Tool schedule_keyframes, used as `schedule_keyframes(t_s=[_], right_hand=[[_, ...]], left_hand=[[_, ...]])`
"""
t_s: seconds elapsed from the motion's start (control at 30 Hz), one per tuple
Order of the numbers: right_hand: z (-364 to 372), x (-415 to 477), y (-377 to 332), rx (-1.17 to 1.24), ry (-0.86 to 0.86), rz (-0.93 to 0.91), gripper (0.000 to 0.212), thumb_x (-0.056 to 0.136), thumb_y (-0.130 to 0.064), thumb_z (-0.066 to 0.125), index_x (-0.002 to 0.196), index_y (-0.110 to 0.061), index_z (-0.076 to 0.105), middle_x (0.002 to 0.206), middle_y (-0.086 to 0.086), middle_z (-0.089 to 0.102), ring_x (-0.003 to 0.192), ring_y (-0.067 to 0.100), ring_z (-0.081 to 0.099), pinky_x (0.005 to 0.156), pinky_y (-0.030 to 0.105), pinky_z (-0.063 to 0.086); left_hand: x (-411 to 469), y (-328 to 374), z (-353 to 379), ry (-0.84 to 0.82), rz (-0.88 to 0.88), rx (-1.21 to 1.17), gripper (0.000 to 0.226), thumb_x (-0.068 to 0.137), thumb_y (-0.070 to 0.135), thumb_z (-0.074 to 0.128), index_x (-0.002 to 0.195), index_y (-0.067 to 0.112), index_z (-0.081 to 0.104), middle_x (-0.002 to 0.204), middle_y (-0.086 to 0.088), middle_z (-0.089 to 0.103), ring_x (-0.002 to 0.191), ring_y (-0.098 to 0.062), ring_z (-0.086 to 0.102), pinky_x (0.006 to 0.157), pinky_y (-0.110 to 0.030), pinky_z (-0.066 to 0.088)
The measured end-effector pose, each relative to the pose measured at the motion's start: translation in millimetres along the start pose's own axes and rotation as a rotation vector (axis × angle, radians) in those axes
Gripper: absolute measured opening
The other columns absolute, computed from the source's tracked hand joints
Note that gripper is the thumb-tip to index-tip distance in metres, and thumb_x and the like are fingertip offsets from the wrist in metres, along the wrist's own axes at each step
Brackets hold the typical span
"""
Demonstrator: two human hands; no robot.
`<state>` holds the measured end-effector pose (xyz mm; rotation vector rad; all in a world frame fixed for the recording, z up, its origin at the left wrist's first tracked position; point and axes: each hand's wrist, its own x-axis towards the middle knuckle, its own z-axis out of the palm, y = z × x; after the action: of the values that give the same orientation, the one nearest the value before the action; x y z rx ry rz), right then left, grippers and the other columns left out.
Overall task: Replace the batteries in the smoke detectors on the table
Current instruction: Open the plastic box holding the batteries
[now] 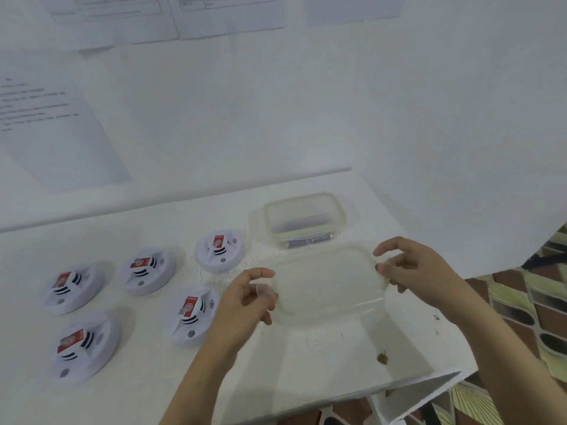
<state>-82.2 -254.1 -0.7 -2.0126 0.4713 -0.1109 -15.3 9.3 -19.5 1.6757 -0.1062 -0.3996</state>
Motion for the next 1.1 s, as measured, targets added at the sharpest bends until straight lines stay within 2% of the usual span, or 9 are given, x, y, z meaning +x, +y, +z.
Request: schedule_keyframes(t_s=[0.13, 0.27, 0.37, 0.47, 0.6, 0.8, 0.9, 0.97, 1.1], right_hand=[[-20, 10, -16, 0.212, -0.003, -0.165, 0.018, 0.091, -0.012, 0.057, 0.087, -0.019, 0.073, 0.072, 0.002, 0.062, 0.059, 0.011, 0.056, 0.062, 0.021, 0.05], [-44, 33, -36, 0.45, -0.245, -0.31, 0.036, 0.074, -0.033, 0.074, 0.106, -0.016, 0.072, 0.081, 0.001, 0.064, 0.073, 0.015, 0.063, 0.073, 0.022, 0.053], [-48, 74, -54, 0.394, -0.131, -0.338, 0.015, 0.077, -0.013, 0.072, 0.092, -0.016, 0.073, 0.065, -0.003, 0.056, 0.055, 0.012, 0.051, 0.059, 0.022, 0.048], [-40, 129, -72, 0.246, 0.061, -0.293, 0.017, 0.09, -0.017, 0.061, 0.078, -0.018, 0.074, 0.059, 0.001, 0.047, 0.049, 0.013, 0.032, 0.046, 0.021, 0.032], [-21, 203, -79, 0.096, 0.046, -0.125, 0.019, 0.087, -0.024, 0.064, 0.072, -0.016, 0.073, 0.069, -0.003, 0.059, 0.05, 0.013, 0.04, 0.049, 0.022, 0.038], [18, 269, -57, 0.223, -0.052, 0.152, 0.013, 0.09, -0.005, 0.061, 0.098, 0.005, 0.058, 0.066, 0.016, 0.058, 0.03, 0.012, 0.053, 0.036, 0.019, 0.049], [29, 281, -48, 0.169, -0.076, 0.159, 0.014, 0.09, -0.005, 0.059, 0.1, 0.005, 0.058, 0.069, 0.013, 0.056, 0.048, 0.015, 0.056, 0.043, 0.02, 0.049], [33, 282, -42, 0.154, -0.108, 0.175, 0.026, 0.092, -0.011, 0.058, 0.113, 0.004, 0.056, 0.08, 0.011, 0.056, 0.063, 0.018, 0.056, 0.052, 0.024, 0.049], [32, 257, -32, -0.027, -0.061, 0.113, 0.041, 0.092, -0.028, 0.055, 0.13, -0.016, 0.048, 0.121, 0.007, 0.054, 0.095, 0.022, 0.056, 0.063, 0.027, 0.045]], left_hand=[[6, 25, -24, -0.084, 0.064, -0.194, 0.046, 0.063, -0.005, 0.063, 0.106, 0.01, 0.066, 0.073, -0.002, 0.071, 0.069, -0.012, 0.068, 0.06, -0.019, 0.053], [29, 57, -32, 0.014, 0.26, -0.025, 0.03, 0.083, -0.013, 0.062, 0.097, 0.011, 0.071, 0.066, -0.002, 0.069, 0.06, -0.009, 0.064, 0.057, -0.018, 0.052], [66, 79, -28, 0.175, 0.392, 0.124, 0.035, 0.09, 0.006, 0.062, 0.063, 0.026, 0.072, 0.059, -0.012, 0.062, 0.048, -0.011, 0.051, 0.047, -0.023, 0.043], [120, 94, -23, 0.295, 0.427, 0.152, 0.029, 0.092, 0.02, 0.063, 0.065, 0.024, 0.072, 0.043, 0.005, 0.046, 0.042, -0.005, 0.04, 0.046, -0.018, 0.035], [195, 95, -20, 0.378, 0.271, 0.251, 0.03, 0.093, 0.027, 0.062, 0.068, 0.013, 0.071, 0.036, 0.009, 0.044, 0.035, -0.004, 0.039, 0.049, -0.022, 0.036], [256, 71, -15, 0.37, 0.008, 0.309, 0.035, 0.093, 0.017, 0.061, 0.059, 0.011, 0.059, 0.054, -0.006, 0.048, 0.036, -0.007, 0.047, 0.037, -0.014, 0.038], [264, 59, -16, 0.38, -0.056, 0.308, 0.032, 0.093, 0.018, 0.062, 0.064, 0.006, 0.058, 0.064, -0.009, 0.054, 0.052, -0.013, 0.05, 0.037, -0.011, 0.041], [264, 54, -16, 0.329, -0.097, 0.293, 0.025, 0.092, 0.023, 0.065, 0.088, -0.001, 0.064, 0.082, -0.011, 0.061, 0.062, -0.015, 0.058, 0.048, -0.013, 0.05], [238, 50, -11, 0.222, -0.107, 0.426, 0.058, 0.086, 0.04, 0.068, 0.133, 0.014, 0.048, 0.124, -0.01, 0.058, 0.109, -0.027, 0.06, 0.096, -0.038, 0.05]])
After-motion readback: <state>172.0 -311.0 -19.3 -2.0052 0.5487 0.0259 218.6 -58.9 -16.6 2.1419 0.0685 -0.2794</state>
